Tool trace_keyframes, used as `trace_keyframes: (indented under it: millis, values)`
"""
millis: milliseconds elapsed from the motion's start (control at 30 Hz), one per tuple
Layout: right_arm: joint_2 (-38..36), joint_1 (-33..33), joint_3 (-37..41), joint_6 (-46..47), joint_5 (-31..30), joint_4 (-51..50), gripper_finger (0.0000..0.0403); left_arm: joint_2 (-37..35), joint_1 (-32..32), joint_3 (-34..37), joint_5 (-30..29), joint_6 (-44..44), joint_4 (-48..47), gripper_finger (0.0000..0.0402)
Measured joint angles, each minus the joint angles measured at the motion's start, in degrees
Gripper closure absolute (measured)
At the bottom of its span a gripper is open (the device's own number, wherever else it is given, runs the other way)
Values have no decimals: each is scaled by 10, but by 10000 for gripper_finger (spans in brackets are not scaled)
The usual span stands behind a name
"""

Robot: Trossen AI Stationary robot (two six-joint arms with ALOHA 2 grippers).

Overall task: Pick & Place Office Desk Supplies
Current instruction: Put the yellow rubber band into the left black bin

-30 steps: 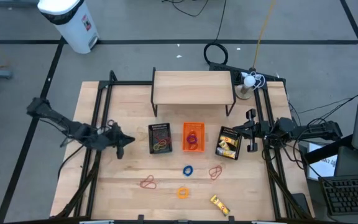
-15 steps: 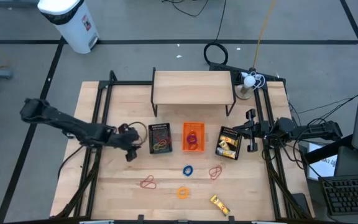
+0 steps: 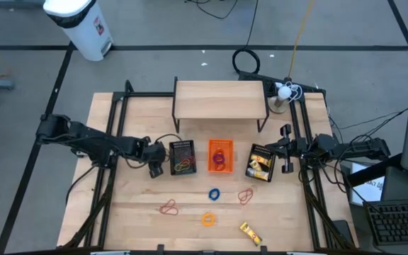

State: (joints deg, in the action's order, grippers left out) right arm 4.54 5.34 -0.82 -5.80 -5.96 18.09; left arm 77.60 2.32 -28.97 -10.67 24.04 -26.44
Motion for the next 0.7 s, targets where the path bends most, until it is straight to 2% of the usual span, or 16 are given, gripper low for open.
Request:
trace_keyframes:
  millis: [300,400,567,700]
  values:
    - [0,0,0,-3,0,1,399,4,-22,3,10,-20,39,266]
    - [0,0,0,0,0,0,399,13,-25,2,14,-29,45,299]
    - [0,0,0,1,0,1,399,25,-22,1,26,-46,49,389]
    - [0,0,0,0,0,1,399,10,-10,5,21,-49,43,397]
